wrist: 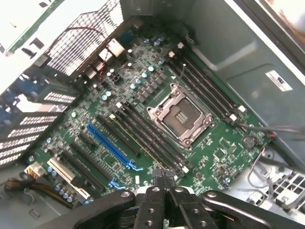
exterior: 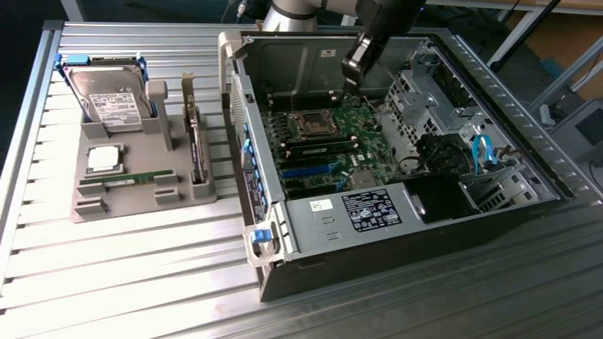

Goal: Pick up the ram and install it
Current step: 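Press down the ram until it locks into place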

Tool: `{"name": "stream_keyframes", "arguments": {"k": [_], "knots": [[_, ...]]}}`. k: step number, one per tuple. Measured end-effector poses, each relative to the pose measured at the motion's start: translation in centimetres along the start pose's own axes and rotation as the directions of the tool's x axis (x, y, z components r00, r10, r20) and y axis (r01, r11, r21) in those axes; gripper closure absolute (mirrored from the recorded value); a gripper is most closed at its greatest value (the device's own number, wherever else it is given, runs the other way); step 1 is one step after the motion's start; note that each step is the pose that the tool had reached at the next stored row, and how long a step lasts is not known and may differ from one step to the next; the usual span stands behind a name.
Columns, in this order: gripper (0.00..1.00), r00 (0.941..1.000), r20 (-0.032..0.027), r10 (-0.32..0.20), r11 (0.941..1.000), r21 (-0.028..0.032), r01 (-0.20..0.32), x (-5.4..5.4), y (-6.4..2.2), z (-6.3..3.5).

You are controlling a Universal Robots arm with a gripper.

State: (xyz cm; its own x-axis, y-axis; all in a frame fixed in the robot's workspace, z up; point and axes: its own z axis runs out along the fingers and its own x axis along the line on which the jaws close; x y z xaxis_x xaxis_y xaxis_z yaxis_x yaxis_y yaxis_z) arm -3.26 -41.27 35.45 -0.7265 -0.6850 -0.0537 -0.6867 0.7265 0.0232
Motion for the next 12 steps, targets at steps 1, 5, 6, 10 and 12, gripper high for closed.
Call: {"name": "stream_keyframes", "arguments": {"k": [1,5,6,10,12], "knots": [[0.9,0.9998,0.0007,0.021,0.9998,0.0009,-0.021,0.0,0.0,0.0],[0.9,0.9973,0.0027,0.074,0.9972,0.0031,-0.074,0.0,0.0,0.0],[0.9,0.9962,0.0031,0.087,0.9962,0.0036,-0.087,0.0,0.0,0.0],[0.9,0.9897,0.005,0.143,0.9897,0.006,-0.143,0.0,0.0,-0.01],[0.9,0.9858,0.006,0.168,0.9858,0.007,-0.168,0.0,0.0,0.0]]}}
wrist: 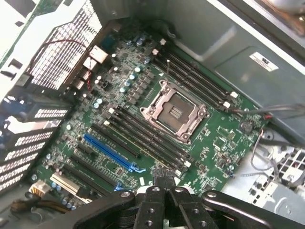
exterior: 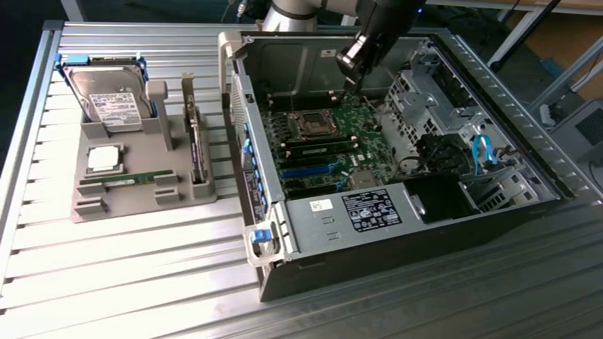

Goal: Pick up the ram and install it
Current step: 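Press down the ram until it locks into place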

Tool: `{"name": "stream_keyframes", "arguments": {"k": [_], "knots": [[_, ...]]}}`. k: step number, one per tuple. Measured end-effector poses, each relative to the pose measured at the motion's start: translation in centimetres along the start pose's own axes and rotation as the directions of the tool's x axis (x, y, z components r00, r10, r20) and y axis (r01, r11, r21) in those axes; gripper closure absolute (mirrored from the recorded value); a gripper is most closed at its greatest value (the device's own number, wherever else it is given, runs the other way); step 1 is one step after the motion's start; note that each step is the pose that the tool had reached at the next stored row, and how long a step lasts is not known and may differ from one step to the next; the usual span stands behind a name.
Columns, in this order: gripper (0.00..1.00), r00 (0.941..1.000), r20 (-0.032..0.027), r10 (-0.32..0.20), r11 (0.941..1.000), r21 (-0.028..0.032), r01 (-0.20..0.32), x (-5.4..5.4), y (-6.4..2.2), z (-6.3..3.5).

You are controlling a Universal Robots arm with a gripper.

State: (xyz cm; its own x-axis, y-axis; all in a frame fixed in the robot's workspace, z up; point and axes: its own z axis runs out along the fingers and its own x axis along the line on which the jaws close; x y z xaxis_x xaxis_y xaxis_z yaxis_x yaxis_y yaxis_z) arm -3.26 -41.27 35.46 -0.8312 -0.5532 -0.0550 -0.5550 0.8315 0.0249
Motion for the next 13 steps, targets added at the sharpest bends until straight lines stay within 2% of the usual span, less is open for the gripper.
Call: {"name": "stream_keyframes", "arguments": {"k": [4,7,12,13], "knots": [[0.9,0.9986,0.0018,0.053,0.9986,0.0024,-0.053,0.0,0.0,0.0],[0.9,0.9953,0.0033,0.097,0.9953,0.0043,-0.097,0.0,0.0,0.0],[0.9,0.9816,0.0069,0.191,0.9816,0.0081,-0.191,0.0,0.0,0.01],[0.9,0.9768,0.0078,0.214,0.9768,0.0091,-0.214,0.0,0.0,0.0]]}}
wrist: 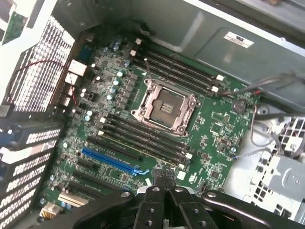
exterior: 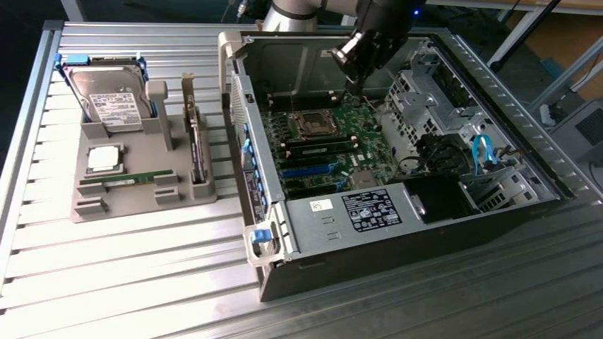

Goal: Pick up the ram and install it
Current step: 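Press down the ram until it locks into place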

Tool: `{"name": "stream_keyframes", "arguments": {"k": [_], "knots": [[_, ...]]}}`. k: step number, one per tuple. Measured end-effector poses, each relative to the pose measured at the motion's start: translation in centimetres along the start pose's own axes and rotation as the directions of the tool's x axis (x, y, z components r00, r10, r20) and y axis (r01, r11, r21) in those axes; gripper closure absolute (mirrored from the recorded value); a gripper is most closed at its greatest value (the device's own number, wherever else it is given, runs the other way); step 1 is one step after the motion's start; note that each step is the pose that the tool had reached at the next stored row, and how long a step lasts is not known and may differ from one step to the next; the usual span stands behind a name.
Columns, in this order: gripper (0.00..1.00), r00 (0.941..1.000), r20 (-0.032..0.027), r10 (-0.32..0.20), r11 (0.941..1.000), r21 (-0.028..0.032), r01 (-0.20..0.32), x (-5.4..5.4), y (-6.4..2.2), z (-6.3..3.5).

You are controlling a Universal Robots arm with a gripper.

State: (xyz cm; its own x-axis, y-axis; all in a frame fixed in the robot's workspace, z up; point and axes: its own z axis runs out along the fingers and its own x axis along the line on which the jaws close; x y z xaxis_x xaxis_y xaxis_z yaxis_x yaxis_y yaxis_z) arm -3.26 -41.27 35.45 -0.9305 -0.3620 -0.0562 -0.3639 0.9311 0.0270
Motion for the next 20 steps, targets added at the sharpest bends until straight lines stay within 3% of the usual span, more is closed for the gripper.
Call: {"name": "stream_keyframes", "arguments": {"k": [4,7,9,13,18,20], "knots": [[0.9,0.9979,0.0021,0.065,0.9979,0.003,-0.065,0.0,0.0,0.0],[0.9,0.992,0.0042,0.126,0.992,0.0056,-0.126,0.0,0.0,0.0],[0.9,0.9834,0.0064,0.181,0.9834,0.0079,-0.181,0.0,0.0,0.0],[0.9,0.9715,0.0086,0.237,0.9714,0.0101,-0.237,0.0,0.0,0.0],[0.9,0.9512,0.0118,0.308,0.9511,0.0124,-0.309,0.0,0.0,0.0],[0.9,0.9493,0.012,0.314,0.9493,0.0125,-0.314,0.0,0.0,0.0]]}}
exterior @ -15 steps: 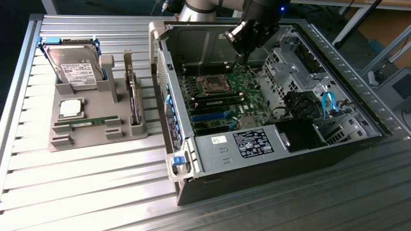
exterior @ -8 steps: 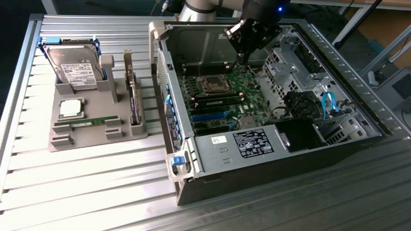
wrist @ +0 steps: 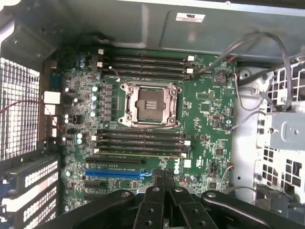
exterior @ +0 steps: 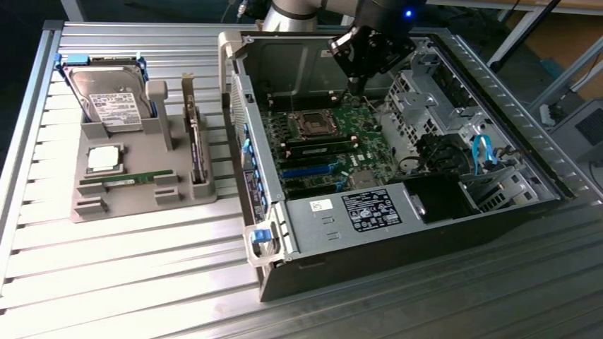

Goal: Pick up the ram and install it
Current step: 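Press down the ram until it locks into place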

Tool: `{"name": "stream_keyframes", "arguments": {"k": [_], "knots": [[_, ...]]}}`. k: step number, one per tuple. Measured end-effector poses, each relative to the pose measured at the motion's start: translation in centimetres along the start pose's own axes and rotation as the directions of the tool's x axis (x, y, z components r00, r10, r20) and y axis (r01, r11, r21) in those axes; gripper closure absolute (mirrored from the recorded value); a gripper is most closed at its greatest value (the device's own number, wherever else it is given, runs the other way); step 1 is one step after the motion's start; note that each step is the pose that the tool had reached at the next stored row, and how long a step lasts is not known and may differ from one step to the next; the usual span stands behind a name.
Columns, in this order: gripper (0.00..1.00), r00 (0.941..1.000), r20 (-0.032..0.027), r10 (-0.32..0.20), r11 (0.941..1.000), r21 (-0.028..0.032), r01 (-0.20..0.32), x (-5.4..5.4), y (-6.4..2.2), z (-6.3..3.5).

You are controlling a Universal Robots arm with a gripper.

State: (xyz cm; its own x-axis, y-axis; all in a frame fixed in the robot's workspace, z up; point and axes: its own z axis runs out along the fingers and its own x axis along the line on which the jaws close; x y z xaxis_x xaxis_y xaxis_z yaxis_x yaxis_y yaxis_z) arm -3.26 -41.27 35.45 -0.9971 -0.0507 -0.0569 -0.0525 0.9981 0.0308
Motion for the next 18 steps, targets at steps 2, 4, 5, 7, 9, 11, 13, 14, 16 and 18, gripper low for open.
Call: {"name": "stream_keyframes", "arguments": {"k": [2,4,5,7,9,11,13,14,16,18], "knots": [[0.9,1.0,0.0,0.0,1.0,0.0,0.0,0.0,0.0,0.0],[0.9,1.0,-0.0017,0.001,1.0,-0.0001,-0.001,-0.06,0.0,0.01],[0.9,1.0,-0.0038,0.001,1.0,-0.0002,-0.001,-0.13,0.0,0.01],[0.9,1.0,-0.0094,0.002,1.0,-0.0004,-0.002,-0.36,-0.02,0.02],[0.9,0.9999,-0.0138,0.003,1.0,-0.0005,-0.003,-0.56,-0.03,0.03],[0.9,0.9999,-0.014,0.003,1.0,-0.0005,-0.003,-0.57,-0.03,0.03],[0.9,0.9999,-0.0141,0.003,1.0,-0.0006,-0.003,-0.57,-0.03,0.03],[0.9,0.9999,-0.0152,0.003,1.0,-0.0006,-0.003,-0.6,-0.03,0.03],[0.9,0.9997,-0.0252,0.003,1.0,-0.0012,-0.003,-0.71,-0.04,0.05],[0.9,0.9991,-0.0427,0.004,1.0,-0.0019,-0.004,-0.82,-0.04,0.05]]}}
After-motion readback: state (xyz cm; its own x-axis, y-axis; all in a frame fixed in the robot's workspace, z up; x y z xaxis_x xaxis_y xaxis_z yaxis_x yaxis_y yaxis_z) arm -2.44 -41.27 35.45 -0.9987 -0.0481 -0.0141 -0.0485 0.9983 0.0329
